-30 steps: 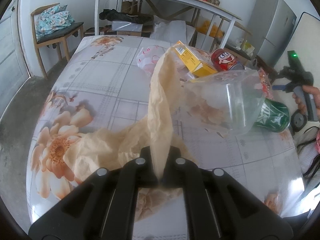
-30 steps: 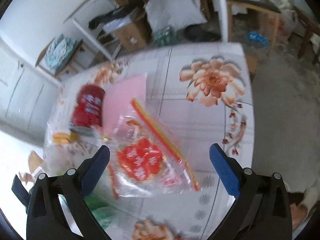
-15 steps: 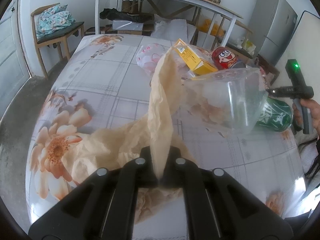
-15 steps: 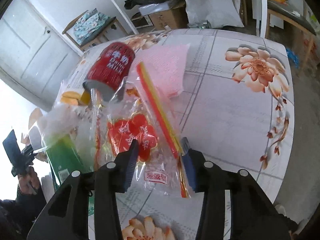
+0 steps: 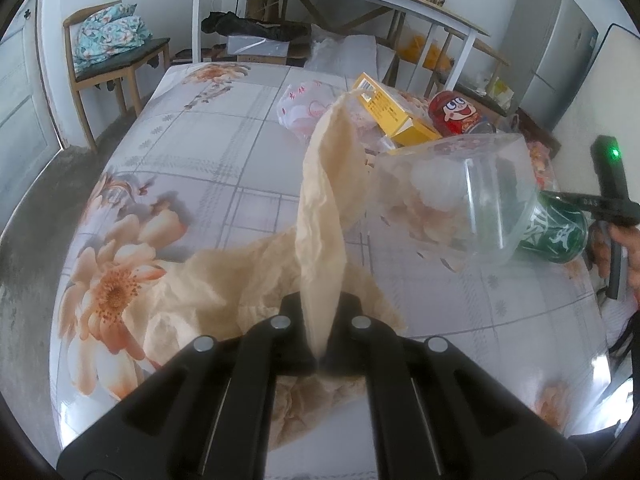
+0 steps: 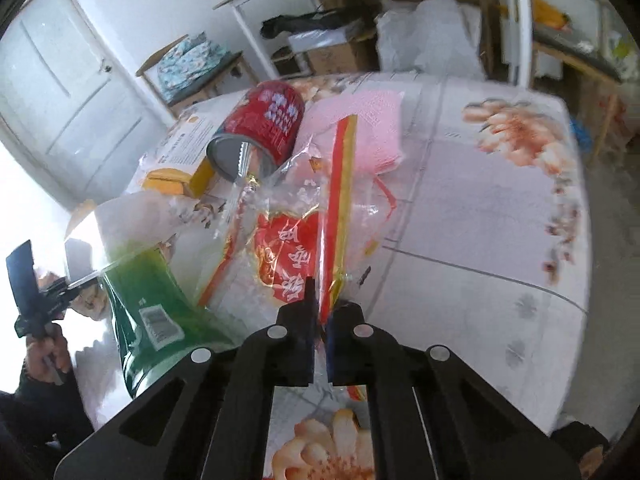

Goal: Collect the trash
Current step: 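Lift the snack bag up off the table with the right tool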

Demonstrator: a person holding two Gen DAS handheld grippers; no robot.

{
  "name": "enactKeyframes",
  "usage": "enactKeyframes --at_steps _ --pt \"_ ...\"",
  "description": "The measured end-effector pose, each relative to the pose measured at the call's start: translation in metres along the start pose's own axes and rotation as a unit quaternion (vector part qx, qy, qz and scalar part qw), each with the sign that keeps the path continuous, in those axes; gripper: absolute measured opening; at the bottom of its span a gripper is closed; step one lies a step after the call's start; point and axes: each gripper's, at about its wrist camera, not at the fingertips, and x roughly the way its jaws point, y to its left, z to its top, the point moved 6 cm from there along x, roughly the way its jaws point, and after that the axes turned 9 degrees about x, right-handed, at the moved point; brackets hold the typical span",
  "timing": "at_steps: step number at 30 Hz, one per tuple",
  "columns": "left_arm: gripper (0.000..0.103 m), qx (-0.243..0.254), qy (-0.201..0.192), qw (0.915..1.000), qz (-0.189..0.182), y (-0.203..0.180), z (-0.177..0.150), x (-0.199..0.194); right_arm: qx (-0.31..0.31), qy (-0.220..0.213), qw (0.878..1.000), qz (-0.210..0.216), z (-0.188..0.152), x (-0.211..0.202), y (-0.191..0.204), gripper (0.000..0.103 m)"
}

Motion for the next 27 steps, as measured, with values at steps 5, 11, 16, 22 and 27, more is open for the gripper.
enactKeyframes --at_steps 5,11,16,22,27 --pt "0.001 0.012 -0.006 0.9999 -0.003 -0.001 0.0 -0.004 0.009 -0.048 0.999 -0.024 -0.001 -0.037 0.0 0.003" --pt "0.001 0.015 -0.029 0.9994 -0.013 -0.002 0.005 -0.016 0.027 -0.106 0.993 -0.054 -0.003 -0.083 0.001 0.003" --pt "0.0 0.027 -0.065 0.9975 -0.009 -0.006 0.011 -0.035 0.037 -0.16 0.984 -0.065 -0.003 -0.12 0.015 0.003" --pt "0.0 0.013 -0.095 0.9954 -0.007 -0.002 0.02 -0.051 0.057 -0.21 0.976 -0.025 -0.004 -0.15 0.04 0.003" --pt "0.0 0.023 -0.115 0.993 -0.007 -0.008 0.026 -0.063 0.066 -0.227 0.972 0.017 -0.004 -0.152 0.071 0.003"
